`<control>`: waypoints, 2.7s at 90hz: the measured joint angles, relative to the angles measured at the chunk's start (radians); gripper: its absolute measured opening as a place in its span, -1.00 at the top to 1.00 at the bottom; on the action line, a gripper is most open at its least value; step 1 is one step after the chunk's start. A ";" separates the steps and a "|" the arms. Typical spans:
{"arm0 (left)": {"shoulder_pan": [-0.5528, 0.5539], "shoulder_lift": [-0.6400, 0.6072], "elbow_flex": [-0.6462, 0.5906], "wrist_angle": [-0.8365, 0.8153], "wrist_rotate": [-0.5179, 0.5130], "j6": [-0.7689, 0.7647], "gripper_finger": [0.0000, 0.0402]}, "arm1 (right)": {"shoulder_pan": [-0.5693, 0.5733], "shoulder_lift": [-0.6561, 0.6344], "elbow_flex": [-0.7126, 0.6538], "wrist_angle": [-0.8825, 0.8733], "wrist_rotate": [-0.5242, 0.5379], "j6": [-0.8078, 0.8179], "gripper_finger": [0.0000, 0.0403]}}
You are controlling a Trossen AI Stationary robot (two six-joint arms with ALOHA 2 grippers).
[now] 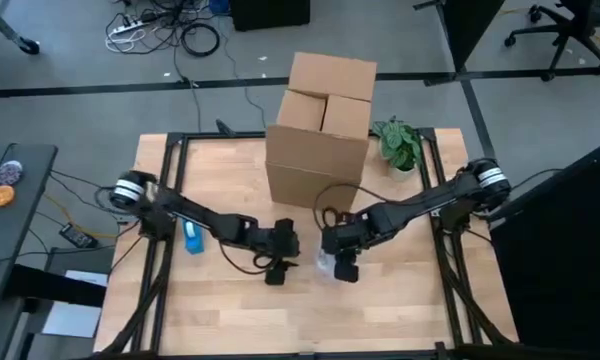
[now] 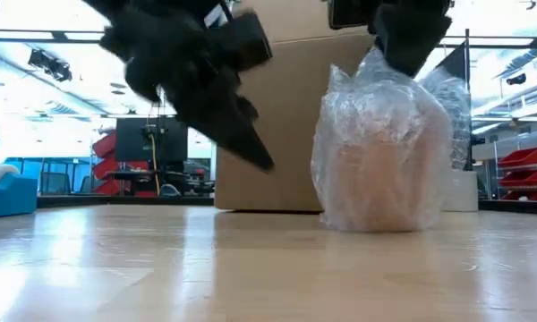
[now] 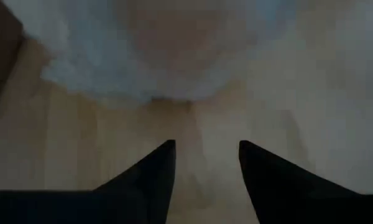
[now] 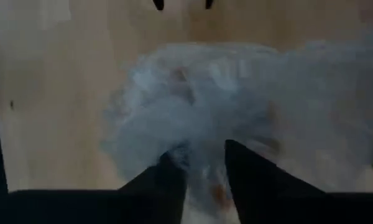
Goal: Wrap mug
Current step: Wrap the orange mug using the transparent bubble wrap
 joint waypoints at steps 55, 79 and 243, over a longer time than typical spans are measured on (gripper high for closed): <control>0.014 0.203 -0.083 0.747 -0.159 0.051 0.19 | 0.005 0.112 -0.019 0.063 0.064 0.021 1.00; 0.028 0.232 -0.079 0.757 -0.176 0.035 0.19 | -0.002 0.025 -0.024 0.052 0.081 0.030 1.00; 0.045 -0.002 -0.084 0.468 -0.252 0.115 0.19 | -0.080 0.042 -0.176 0.018 0.014 -0.025 1.00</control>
